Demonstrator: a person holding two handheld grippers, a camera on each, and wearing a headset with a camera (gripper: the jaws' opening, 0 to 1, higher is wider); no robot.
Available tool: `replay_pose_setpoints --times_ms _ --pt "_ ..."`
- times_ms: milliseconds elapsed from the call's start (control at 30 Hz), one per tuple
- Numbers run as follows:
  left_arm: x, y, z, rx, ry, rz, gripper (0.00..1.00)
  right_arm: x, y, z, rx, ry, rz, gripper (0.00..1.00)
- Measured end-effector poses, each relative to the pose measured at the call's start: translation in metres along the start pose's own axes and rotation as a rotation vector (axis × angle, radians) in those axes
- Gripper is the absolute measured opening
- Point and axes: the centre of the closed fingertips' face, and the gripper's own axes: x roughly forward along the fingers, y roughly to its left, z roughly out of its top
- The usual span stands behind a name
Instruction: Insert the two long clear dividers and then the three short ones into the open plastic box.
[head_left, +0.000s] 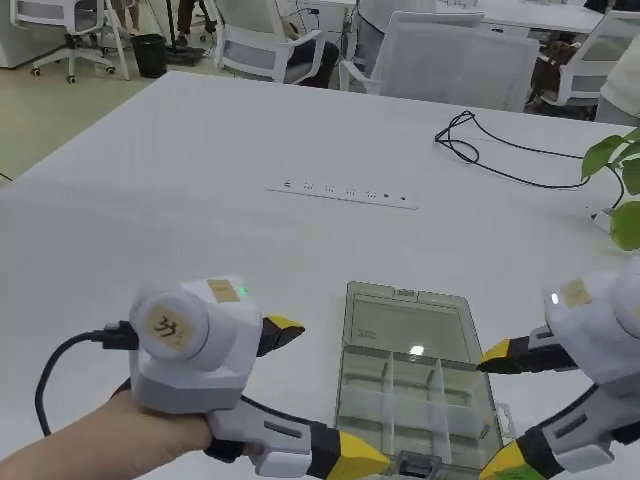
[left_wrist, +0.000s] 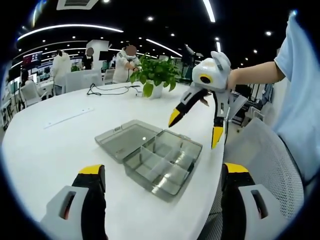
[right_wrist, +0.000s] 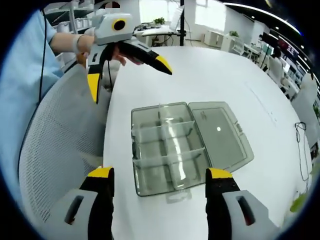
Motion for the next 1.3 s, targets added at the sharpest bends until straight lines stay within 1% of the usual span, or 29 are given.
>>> replay_pose_setpoints --times_ms 33,67,133,167,200,233,267,300,333,367,433,500,567,600,633,667,700,733,767,800,833,867,900,1000,1033,1100,1167,1300 --pt "0.000 0.000 0.000 0.002 0.000 0.002 1.00 -0.002 0.000 -0.001 0.019 -0.014 -0.011 0.82" --pt "-0.001 0.001 0.000 0.004 0.000 0.005 1.00 -0.004 -0.002 0.000 0.034 -0.044 -0.037 0.85" --pt "-0.002 0.001 0.001 0.007 -0.001 0.011 1.00 -0.010 -0.001 -0.002 0.060 -0.068 -0.060 0.90" --pt "-0.003 0.001 0.001 0.008 -0.002 0.014 1.00 -0.012 -0.003 -0.001 0.085 -0.094 -0.089 0.92" --pt "-0.004 0.001 0.001 0.006 -0.001 0.017 1.00 -0.015 -0.004 -0.001 0.106 -0.113 -0.109 0.97" --pt "-0.006 0.001 0.001 0.006 0.000 0.020 1.00 -0.020 -0.006 0.001 0.146 -0.159 -0.141 1.00" --pt "-0.008 0.001 0.002 0.008 0.001 0.025 1.00 -0.025 -0.007 -0.001 0.168 -0.175 -0.160 1.00" --pt "-0.011 0.001 0.002 0.011 -0.001 0.033 1.00 -0.031 -0.008 0.000 0.207 -0.223 -0.190 1.00" --pt "-0.013 0.002 0.002 0.010 -0.003 0.038 1.00 -0.036 -0.008 -0.001 0.237 -0.241 -0.210 1.00" --pt "-0.017 0.002 0.001 0.005 0.001 0.043 1.00 -0.042 -0.008 -0.002 0.270 -0.276 -0.243 1.00" --pt "-0.022 0.001 -0.001 0.003 0.008 0.052 1.00 -0.052 -0.011 -0.010 0.294 -0.321 -0.286 1.00" --pt "-0.026 0.000 -0.002 0.002 0.015 0.055 1.00 -0.054 -0.010 -0.013 0.323 -0.337 -0.318 1.00" --pt "-0.029 -0.001 -0.002 -0.005 0.003 0.055 1.00 -0.052 -0.004 -0.017 0.370 -0.335 -0.333 1.00" --pt "-0.030 0.000 -0.003 -0.020 -0.004 0.065 1.00 -0.056 -0.003 -0.025 0.384 -0.341 -0.332 1.00" --pt "-0.031 0.001 -0.003 -0.024 -0.004 0.067 1.00 -0.060 -0.001 -0.025 0.377 -0.361 -0.344 1.00" --pt "-0.030 0.001 -0.005 -0.022 0.007 0.062 1.00 -0.061 0.001 -0.023 0.381 -0.381 -0.358 1.00" --pt "-0.030 0.003 -0.007 -0.015 0.019 0.066 1.00 -0.061 0.005 -0.025 0.398 -0.377 -0.354 1.00" --pt "-0.032 0.007 -0.005 -0.014 0.017 0.087 1.00 -0.061 0.011 -0.032 0.413 -0.356 -0.343 1.00" --pt "-0.033 0.009 -0.003 -0.021 0.006 0.090 1.00 -0.062 0.013 -0.037 0.413 -0.341 -0.349 1.00" --pt "-0.034 0.009 0.001 -0.032 -0.018 0.087 1.00 -0.064 0.016 -0.040 0.397 -0.327 -0.363 1.00" --pt "-0.035 0.010 0.000 -0.030 -0.011 0.089 1.00 -0.067 0.017 -0.042 0.396 -0.328 -0.370 1.00" --pt "-0.035 0.011 -0.002 -0.026 -0.001 0.095 1.00 -0.070 0.016 -0.042 0.404 -0.339 -0.381 1.00" --pt "-0.035 0.013 -0.004 -0.012 0.006 0.104 1.00 -0.073 0.016 -0.043 0.422 -0.364 -0.389 1.00" --pt "-0.035 0.013 -0.005 -0.013 0.002 0.110 1.00 -0.077 0.017 -0.052 0.427 -0.357 -0.415 1.00" --pt "-0.037 0.012 -0.003 -0.008 0.003 0.115 1.00 -0.080 0.019 -0.050 0.433 -0.375 -0.416 1.00" --pt "-0.039 0.010 0.001 0.000 -0.017 0.116 1.00 -0.082 0.020 -0.049 0.437 -0.390 -0.415 1.00" --pt "-0.038 0.013 0.001 -0.010 -0.023 0.122 1.00 -0.082 0.019 -0.051 0.434 -0.387 -0.419 1.00" --pt "-0.037 0.013 -0.005 0.002 -0.002 0.115 1.00 -0.083 0.016 -0.051 0.434 -0.396 -0.433 1.00"
